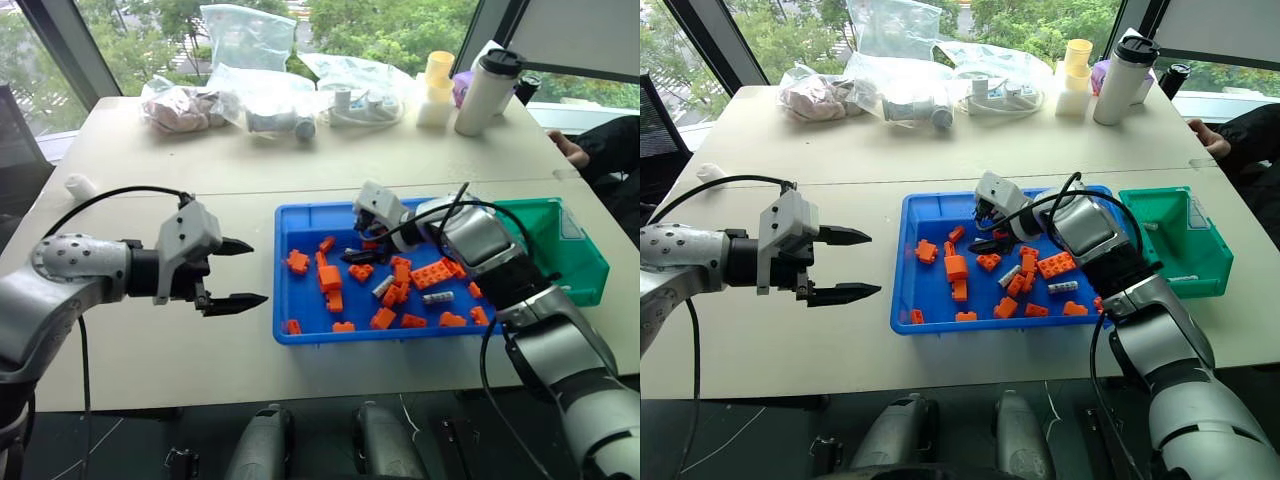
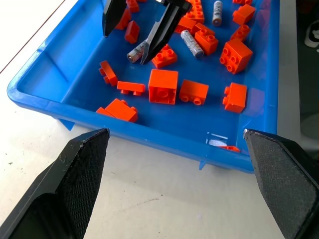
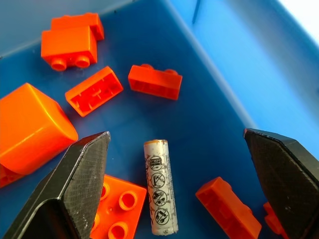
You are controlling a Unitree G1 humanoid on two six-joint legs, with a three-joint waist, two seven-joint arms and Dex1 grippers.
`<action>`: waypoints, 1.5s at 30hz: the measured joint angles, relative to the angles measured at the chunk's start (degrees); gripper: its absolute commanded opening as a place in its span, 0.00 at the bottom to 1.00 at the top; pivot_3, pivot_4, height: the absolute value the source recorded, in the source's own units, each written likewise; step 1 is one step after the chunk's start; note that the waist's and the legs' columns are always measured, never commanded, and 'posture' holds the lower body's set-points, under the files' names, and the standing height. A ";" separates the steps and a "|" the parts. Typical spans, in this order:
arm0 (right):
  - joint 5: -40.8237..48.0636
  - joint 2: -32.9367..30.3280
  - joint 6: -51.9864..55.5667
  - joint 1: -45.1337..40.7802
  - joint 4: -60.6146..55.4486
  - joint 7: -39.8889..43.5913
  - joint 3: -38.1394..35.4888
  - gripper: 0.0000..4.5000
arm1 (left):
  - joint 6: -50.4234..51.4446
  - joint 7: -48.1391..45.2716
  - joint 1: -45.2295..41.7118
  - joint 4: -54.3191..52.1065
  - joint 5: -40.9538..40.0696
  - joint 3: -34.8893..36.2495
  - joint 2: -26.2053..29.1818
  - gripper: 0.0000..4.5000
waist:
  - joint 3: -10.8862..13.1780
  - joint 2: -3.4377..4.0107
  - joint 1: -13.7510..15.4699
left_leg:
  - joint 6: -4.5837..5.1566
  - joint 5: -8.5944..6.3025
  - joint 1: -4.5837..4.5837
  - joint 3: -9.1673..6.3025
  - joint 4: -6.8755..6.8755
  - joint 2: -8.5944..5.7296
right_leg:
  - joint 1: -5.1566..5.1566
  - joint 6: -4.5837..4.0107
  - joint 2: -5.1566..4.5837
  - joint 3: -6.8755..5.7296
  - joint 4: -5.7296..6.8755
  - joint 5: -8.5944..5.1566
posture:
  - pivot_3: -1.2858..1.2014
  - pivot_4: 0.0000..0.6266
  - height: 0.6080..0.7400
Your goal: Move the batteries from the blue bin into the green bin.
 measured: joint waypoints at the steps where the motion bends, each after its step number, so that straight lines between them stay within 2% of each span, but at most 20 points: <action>1: -1.07 0.00 -0.70 0.00 0.48 -0.06 0.50 0.86 | 0.00 0.19 0.01 -0.02 0.01 0.00 -0.01 1.00 | 0.00 0.00 -0.01 | 0.00 0.00 0.00 0.00 0.00 0.00 | 0.00 0.00 0.00 0.00 0.00 0.00 | 0.52 0.24 1.00; 2: -2.24 0.03 -1.38 0.00 1.07 -0.22 1.08 0.79 | -0.01 0.30 0.04 -0.04 0.08 -0.01 -0.02 1.00 | 0.00 0.00 -0.03 | 0.00 0.00 0.00 0.00 0.00 0.00 | 0.00 0.00 0.00 0.00 0.01 0.00 | 0.52 0.24 1.00; 5: -4.95 0.98 -3.91 -0.13 2.53 -0.50 1.45 0.47 | -0.23 0.41 0.37 -0.05 1.16 -0.42 -0.01 1.00 | -0.01 0.00 -0.08 | 0.00 0.00 0.02 0.00 0.00 0.01 | 0.00 0.00 0.02 0.00 0.02 0.00 | 0.52 0.24 1.00; 9: -6.75 1.48 -5.36 -0.13 2.65 0.25 1.58 0.02 | -0.26 0.44 0.41 -0.03 1.58 -0.68 -0.10 1.00 | -0.01 0.00 -0.09 | -0.01 0.01 0.02 0.00 0.00 0.01 | 0.00 0.00 0.02 0.00 0.04 0.00 | 0.52 0.24 1.00; 17: -6.15 3.35 -3.17 -0.13 2.48 0.21 -2.06 0.00 | -0.25 0.49 0.23 -0.02 1.94 -0.75 -1.11 1.00 | -0.01 0.00 -0.08 | -0.02 0.01 0.02 0.00 0.00 0.00 | -0.01 0.00 0.00 0.01 0.05 0.00 | 0.52 0.24 1.00; 21: -1.64 1.16 1.96 -0.23 -1.81 -0.19 -10.54 0.00 | -0.10 0.93 -2.41 0.25 0.97 -0.74 -3.73 1.00 | 0.00 0.01 0.53 | -0.02 0.01 -0.05 -0.05 0.02 -0.07 | -0.02 0.00 -0.08 -0.03 0.05 0.00 | 0.52 0.24 1.00; 26: 3.28 -8.95 8.83 0.26 -9.36 -5.20 -27.78 0.00 | -0.25 2.44 -11.00 3.61 0.61 -2.09 -10.51 1.00 | -0.01 -0.02 1.57 | -0.01 0.00 -0.05 -0.06 0.03 -0.12 | 0.03 0.00 -0.11 -0.06 -0.01 0.00 | 0.52 0.24 1.00; 31: 3.57 -15.91 11.94 9.77 -13.70 -12.82 -39.59 0.00 | -1.51 -0.45 -17.55 9.15 1.22 -7.26 -16.06 1.00 | -0.02 -0.02 1.41 | -0.01 0.01 -0.04 -0.01 0.01 -0.10 | 0.03 0.00 -0.06 -0.02 0.01 0.00 | 0.52 0.24 1.00; 34: 2.91 -19.30 13.66 17.50 -15.25 -16.04 -43.49 0.00 | -4.15 -2.63 -20.78 13.23 3.50 -10.38 -18.65 1.00 | -0.04 0.03 1.10 | 0.00 0.01 -0.02 0.08 0.01 -0.08 | 0.00 0.00 -0.02 0.05 0.05 0.00 | 0.52 0.24 1.00; 38: 1.58 -21.72 14.61 28.30 -19.35 -19.27 -45.74 0.00 | -8.18 -4.94 -23.32 18.46 6.86 -14.30 -22.94 1.00 | -0.04 0.03 0.33 | 0.00 0.01 0.00 0.12 0.03 -0.07 | 0.01 0.01 0.00 0.10 0.09 0.00 | 0.52 0.24 1.00; 45: 1.46 -21.67 13.99 31.01 -20.59 -22.99 -45.90 0.00 | -10.42 -7.40 -24.17 20.68 9.39 -15.78 -24.65 1.00 | -0.05 0.05 -0.21 | 0.00 0.02 0.13 0.20 0.03 0.02 | 0.01 0.01 0.14 0.23 0.25 0.00 | 0.52 0.24 1.00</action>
